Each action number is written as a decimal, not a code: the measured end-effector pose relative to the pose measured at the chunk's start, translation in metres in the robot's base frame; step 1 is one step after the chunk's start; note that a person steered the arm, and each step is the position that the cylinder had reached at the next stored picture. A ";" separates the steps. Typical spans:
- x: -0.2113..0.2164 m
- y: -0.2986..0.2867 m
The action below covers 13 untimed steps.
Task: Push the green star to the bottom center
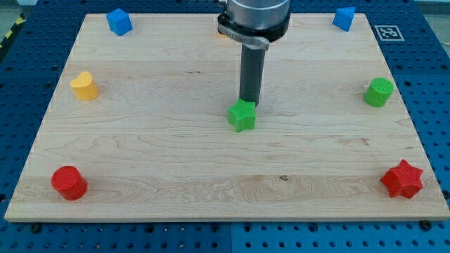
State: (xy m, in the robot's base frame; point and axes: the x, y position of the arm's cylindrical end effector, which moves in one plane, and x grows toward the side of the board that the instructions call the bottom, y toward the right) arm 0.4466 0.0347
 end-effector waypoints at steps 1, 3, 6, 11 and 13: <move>0.025 0.000; 0.046 -0.001; 0.044 -0.040; 0.091 -0.041; 0.091 -0.030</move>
